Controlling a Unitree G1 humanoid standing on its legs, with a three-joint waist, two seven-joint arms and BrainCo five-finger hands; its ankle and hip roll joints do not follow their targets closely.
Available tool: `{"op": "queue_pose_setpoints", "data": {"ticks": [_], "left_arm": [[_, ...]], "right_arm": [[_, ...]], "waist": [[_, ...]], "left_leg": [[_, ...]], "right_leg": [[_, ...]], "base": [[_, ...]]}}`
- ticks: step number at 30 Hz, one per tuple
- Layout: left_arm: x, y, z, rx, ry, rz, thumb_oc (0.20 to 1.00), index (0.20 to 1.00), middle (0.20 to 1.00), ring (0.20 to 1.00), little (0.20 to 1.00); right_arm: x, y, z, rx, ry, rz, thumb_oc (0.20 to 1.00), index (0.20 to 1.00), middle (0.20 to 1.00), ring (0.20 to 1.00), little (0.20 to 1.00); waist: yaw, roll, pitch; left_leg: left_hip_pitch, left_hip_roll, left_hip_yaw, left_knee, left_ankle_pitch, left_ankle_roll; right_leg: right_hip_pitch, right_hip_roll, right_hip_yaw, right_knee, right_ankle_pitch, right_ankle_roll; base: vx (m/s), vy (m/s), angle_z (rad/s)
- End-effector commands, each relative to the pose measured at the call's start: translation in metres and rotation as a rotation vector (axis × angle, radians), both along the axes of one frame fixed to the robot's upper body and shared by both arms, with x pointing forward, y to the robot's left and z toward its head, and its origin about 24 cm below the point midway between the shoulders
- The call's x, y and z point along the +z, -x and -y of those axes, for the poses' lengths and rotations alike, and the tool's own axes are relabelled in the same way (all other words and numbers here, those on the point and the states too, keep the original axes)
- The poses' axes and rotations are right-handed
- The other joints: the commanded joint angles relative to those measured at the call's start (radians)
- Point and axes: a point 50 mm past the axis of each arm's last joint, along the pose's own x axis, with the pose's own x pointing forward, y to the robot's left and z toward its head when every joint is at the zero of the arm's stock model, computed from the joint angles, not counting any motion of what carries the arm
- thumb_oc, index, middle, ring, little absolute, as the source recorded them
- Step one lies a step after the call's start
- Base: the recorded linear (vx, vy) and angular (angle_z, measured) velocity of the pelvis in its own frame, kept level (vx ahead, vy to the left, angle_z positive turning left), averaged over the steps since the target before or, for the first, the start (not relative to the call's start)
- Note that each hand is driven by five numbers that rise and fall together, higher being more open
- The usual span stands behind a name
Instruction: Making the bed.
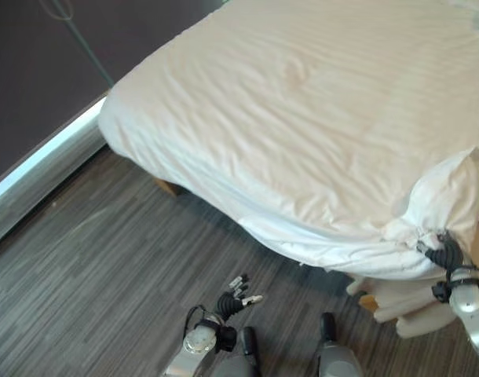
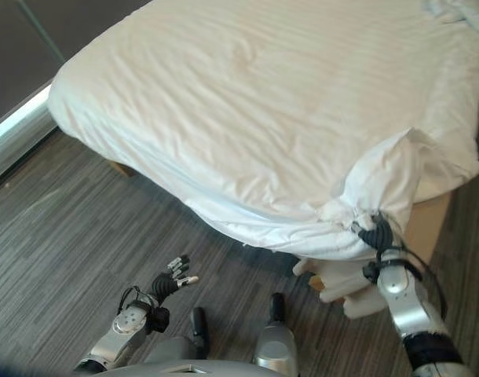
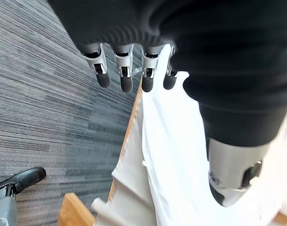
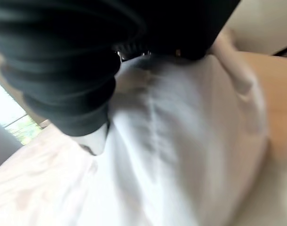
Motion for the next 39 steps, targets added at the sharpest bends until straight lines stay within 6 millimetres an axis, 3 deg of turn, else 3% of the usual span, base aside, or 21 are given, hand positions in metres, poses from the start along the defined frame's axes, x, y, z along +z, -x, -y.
{"op": "queue_pose_setpoints", "data": {"ticks": [1,3,4,7,10,12,13,14,17,18,19,21,23,27,30,31,35,36,37,38,39], "left_arm": [[0.006,-0.015,0.008,-0.02,-0.023,0.061,1.0,1.0,1.0,1.0,1.0],[0.007,-0.018,0.011,-0.012,-0.018,0.067,1.0,1.0,1.0,1.0,1.0],[0.009,-0.023,0.016,-0.006,-0.009,0.08,1.0,1.0,1.0,1.0,1.0],[0.013,-0.03,0.021,-0.003,-0.001,0.098,1.0,1.0,1.0,1.0,1.0],[0.017,-0.034,0.027,-0.024,0.02,0.107,1.0,1.0,1.0,1.0,1.0],[0.016,-0.034,0.028,-0.028,0.026,0.101,1.0,1.0,1.0,1.0,1.0],[0.016,-0.035,0.029,-0.021,0.049,0.09,1.0,1.0,1.0,1.0,1.0],[0.014,-0.035,0.028,-0.014,0.054,0.082,1.0,1.0,1.0,1.0,1.0],[0.012,-0.035,0.027,0.0,0.065,0.068,1.0,1.0,1.0,1.0,1.0],[0.011,-0.034,0.025,0.016,0.07,0.061,1.0,1.0,1.0,1.0,1.0],[0.011,-0.034,0.025,0.016,0.071,0.061,1.0,1.0,1.0,1.0,1.0],[0.01,-0.033,0.024,0.018,0.076,0.055,1.0,1.0,1.0,1.0,1.0],[0.01,-0.031,0.023,0.015,0.086,0.052,1.0,1.0,1.0,1.0,1.0],[0.008,-0.024,0.021,0.008,0.099,0.035,1.0,1.0,1.0,1.0,1.0],[0.005,-0.018,0.017,0.024,0.11,0.012,1.0,1.0,1.0,1.0,1.0],[0.005,-0.018,0.017,0.025,0.108,0.012,1.0,1.0,1.0,1.0,1.0],[0.003,-0.014,0.009,0.035,0.099,0.004,1.0,1.0,1.0,1.0,1.0],[0.006,-0.015,0.007,0.031,0.102,0.009,1.0,1.0,1.0,1.0,1.0],[0.006,-0.015,0.005,0.035,0.1,0.01,1.0,1.0,1.0,1.0,1.0],[0.009,-0.018,0.002,0.046,0.106,0.02,1.0,1.0,1.0,1.0,1.0],[0.01,-0.019,0.002,0.06,0.114,0.019,1.0,1.0,1.0,1.0,1.0]], "right_arm": [[-0.029,0.032,0.001,-0.062,-0.08,-0.113,0.2,0.2,0.2,0.2,0.2],[-0.042,0.044,0.001,-0.108,-0.102,-0.165,0.2,0.2,0.2,0.2,0.2],[-0.073,0.075,0.001,-0.222,-0.161,-0.304,0.2,0.2,0.2,0.2,0.2],[-0.111,0.137,0.01,-0.443,-0.179,-0.572,0.2,0.2,0.2,0.2,0.2],[-0.111,0.226,0.038,-0.749,-0.127,-0.866,0.2,0.2,0.2,0.2,0.2],[-0.102,0.244,0.049,-0.824,-0.111,-0.903,0.206,0.206,0.206,0.206,0.206],[-0.076,0.271,0.079,-0.965,-0.041,-0.924,0.809,0.809,0.809,0.809,0.809],[-0.065,0.28,0.09,-1.008,-0.012,-0.928,1.0,1.0,1.0,1.0,1.0],[-0.037,0.287,0.118,-1.098,0.042,-0.872,1.0,1.0,1.0,1.0,1.0],[-0.013,0.285,0.14,-1.157,0.093,-0.774,1.0,1.0,1.0,1.0,1.0],[-0.012,0.285,0.141,-1.158,0.093,-0.774,1.0,1.0,1.0,1.0,1.0],[0.01,0.275,0.16,-1.183,0.126,-0.665,1.0,1.0,1.0,1.0,1.0],[0.042,0.238,0.187,-1.155,0.161,-0.423,1.0,1.0,1.0,1.0,1.0],[0.073,0.166,0.196,-0.93,0.207,-0.13,1.0,1.0,1.0,1.0,1.0],[0.098,0.1,0.175,-0.706,0.186,0.156,1.0,1.0,1.0,1.0,1.0],[0.097,0.099,0.174,-0.706,0.185,0.155,1.0,1.0,1.0,1.0,1.0],[0.099,0.037,0.135,-0.535,-0.04,0.424,1.0,1.0,1.0,1.0,1.0],[0.101,0.008,0.118,-0.468,-0.165,0.516,1.0,1.0,1.0,1.0,1.0],[0.101,0.007,0.117,-0.465,-0.168,0.517,1.0,1.0,1.0,1.0,1.0],[0.107,-0.022,0.093,-0.391,-0.302,0.635,0.545,0.545,0.545,0.545,0.545],[0.113,-0.041,0.072,-0.318,-0.376,0.702,0.2,0.2,0.2,0.2,0.2]], "waist": [[-0.038,-0.044,-0.039],[-0.049,-0.044,-0.038],[-0.067,-0.04,-0.037],[-0.085,-0.03,-0.029],[-0.102,-0.016,-0.028],[-0.108,-0.014,-0.029],[-0.12,-0.012,-0.032],[-0.124,-0.011,-0.033],[-0.133,-0.01,-0.037],[-0.142,-0.014,-0.037],[-0.14,-0.013,-0.039],[-0.144,-0.016,-0.047],[-0.138,-0.022,-0.056],[-0.124,-0.031,-0.066],[-0.106,-0.034,-0.069],[-0.107,-0.036,-0.069],[-0.073,-0.04,-0.066],[-0.047,-0.038,-0.065],[-0.051,-0.04,-0.063],[-0.029,-0.038,-0.061],[-0.019,-0.035,-0.058]], "left_leg": [[0.033,0.017,0.023,0.012,-0.095,-0.025],[0.04,0.017,0.031,0.012,-0.097,-0.024],[0.047,0.016,0.038,0.012,-0.1,-0.023],[0.061,0.011,0.045,0.012,-0.105,-0.02],[0.073,0.008,0.046,0.012,-0.107,-0.021],[0.076,0.007,0.045,0.012,-0.108,-0.022],[0.079,0.005,0.044,0.012,-0.108,-0.023],[0.081,0.005,0.044,0.012,-0.108,-0.023],[0.086,0.002,0.045,0.012,-0.108,-0.023],[0.093,0.001,0.048,0.012,-0.114,-0.022],[0.089,0.001,0.049,0.012,-0.11,-0.023],[0.09,0.0,0.052,0.012,-0.111,-0.022],[0.091,0.001,0.051,0.012,-0.111,-0.021],[0.089,0.005,0.041,0.012,-0.109,-0.018],[0.083,0.006,0.03,0.012,-0.109,-0.016],[0.083,0.006,0.029,0.012,-0.109,-0.016],[0.079,0.01,0.013,0.012,-0.107,-0.019],[0.075,0.012,0.006,0.012,-0.104,-0.021],[0.075,0.012,0.005,0.012,-0.104,-0.021],[0.071,0.014,0.0,0.012,-0.102,-0.023],[0.069,0.013,-0.004,0.012,-0.099,-0.024]], "right_leg": [[0.016,-0.027,0.018,0.029,-0.049,0.041],[0.013,-0.025,0.027,0.033,-0.048,0.041],[0.009,-0.023,0.042,0.042,-0.047,0.04],[0.008,-0.02,0.06,0.054,-0.051,0.038],[0.019,-0.022,0.062,0.064,-0.062,0.035],[0.023,-0.023,0.062,0.064,-0.064,0.035],[0.03,-0.026,0.062,0.064,-0.068,0.035],[0.031,-0.026,0.061,0.064,-0.069,0.035],[0.032,-0.026,0.063,0.067,-0.069,0.037],[0.037,-0.027,0.064,0.073,-0.073,0.041],[0.032,-0.027,0.066,0.072,-0.069,0.04],[0.029,-0.026,0.069,0.072,-0.067,0.041],[0.032,-0.024,0.07,0.072,-0.067,0.041],[0.037,-0.022,0.057,0.076,-0.075,0.038],[0.039,-0.02,0.049,0.08,-0.082,0.033],[0.04,-0.02,0.048,0.081,-0.083,0.032],[0.047,-0.018,0.031,0.082,-0.094,0.026],[0.049,-0.016,0.023,0.078,-0.097,0.022],[0.05,-0.016,0.022,0.078,-0.097,0.022],[0.053,-0.015,0.015,0.073,-0.101,0.018],[0.055,-0.014,0.012,0.072,-0.102,0.015]], "base": [[-0.01,0.03,-0.27],[-0.01,0.025,-0.3],[-0.02,0.042,-0.31],[-0.02,0.045,-0.24],[0.0,0.022,-0.02],[0.0,0.012,0.1],[0.0,0.012,0.07],[-0.01,0.017,0.07],[-0.01,0.013,0.03],[0.0,0.0,0.0],[0.0,0.017,-0.03],[-0.01,0.007,-0.06],[-0.01,-0.001,-0.07],[0.0,-0.015,-0.08],[0.0,-0.014,0.02],[0.0,-0.024,0.05],[0.02,-0.048,0.09],[0.02,-0.058,0.2],[0.05,-0.074,0.22],[0.04,-0.051,0.27],[0.05,-0.066,0.22]]}}
